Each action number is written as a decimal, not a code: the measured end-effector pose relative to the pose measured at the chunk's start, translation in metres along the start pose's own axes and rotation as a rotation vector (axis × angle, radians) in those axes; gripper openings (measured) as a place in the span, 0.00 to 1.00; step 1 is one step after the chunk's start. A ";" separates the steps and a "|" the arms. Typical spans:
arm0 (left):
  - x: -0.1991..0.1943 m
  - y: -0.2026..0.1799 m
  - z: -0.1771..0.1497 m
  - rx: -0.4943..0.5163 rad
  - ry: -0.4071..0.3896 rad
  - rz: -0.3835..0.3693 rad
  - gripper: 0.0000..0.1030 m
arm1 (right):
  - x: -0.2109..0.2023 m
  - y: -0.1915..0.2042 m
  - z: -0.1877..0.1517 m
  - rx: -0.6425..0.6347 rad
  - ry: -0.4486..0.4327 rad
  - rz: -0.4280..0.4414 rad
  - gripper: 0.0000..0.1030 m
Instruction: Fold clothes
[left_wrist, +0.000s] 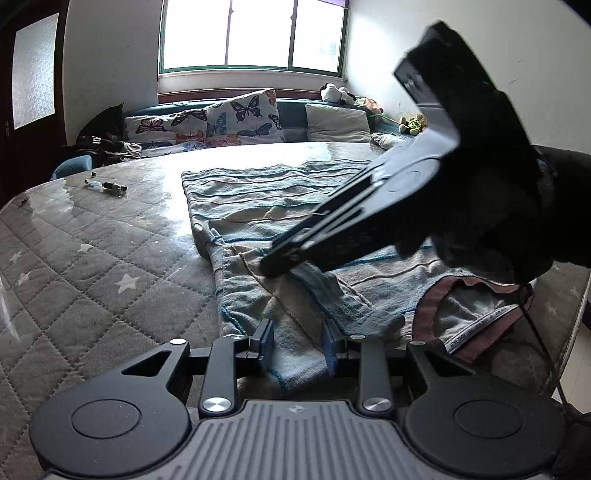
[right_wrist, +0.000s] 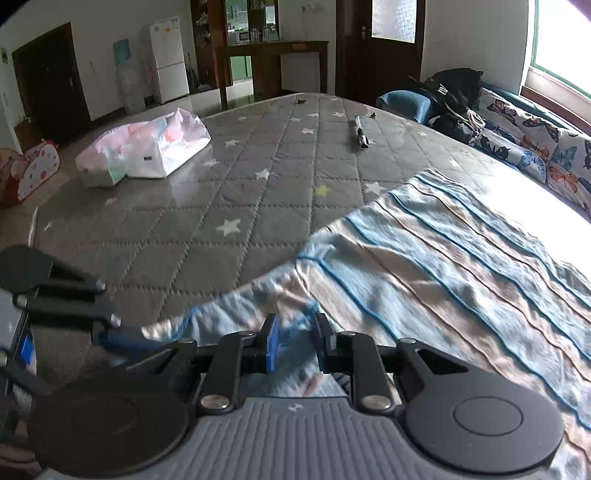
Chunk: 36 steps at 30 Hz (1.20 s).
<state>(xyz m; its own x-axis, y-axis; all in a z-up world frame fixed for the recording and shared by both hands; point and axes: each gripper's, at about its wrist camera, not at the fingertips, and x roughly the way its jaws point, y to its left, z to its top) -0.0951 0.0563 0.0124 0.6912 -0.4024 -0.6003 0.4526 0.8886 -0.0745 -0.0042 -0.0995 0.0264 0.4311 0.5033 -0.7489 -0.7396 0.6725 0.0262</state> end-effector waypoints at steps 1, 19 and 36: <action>0.000 0.000 0.000 0.000 0.000 0.001 0.31 | -0.002 0.000 -0.002 -0.004 0.003 -0.004 0.19; -0.011 0.000 -0.002 -0.001 0.012 0.026 0.32 | -0.028 0.019 -0.021 -0.083 0.009 0.021 0.19; -0.020 -0.002 0.003 0.016 0.005 0.058 0.33 | -0.056 0.046 -0.054 -0.177 0.038 0.082 0.20</action>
<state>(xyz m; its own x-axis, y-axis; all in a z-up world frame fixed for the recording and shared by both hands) -0.1079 0.0615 0.0268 0.7137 -0.3496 -0.6070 0.4213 0.9065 -0.0268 -0.0904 -0.1261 0.0334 0.3485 0.5289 -0.7738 -0.8522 0.5226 -0.0266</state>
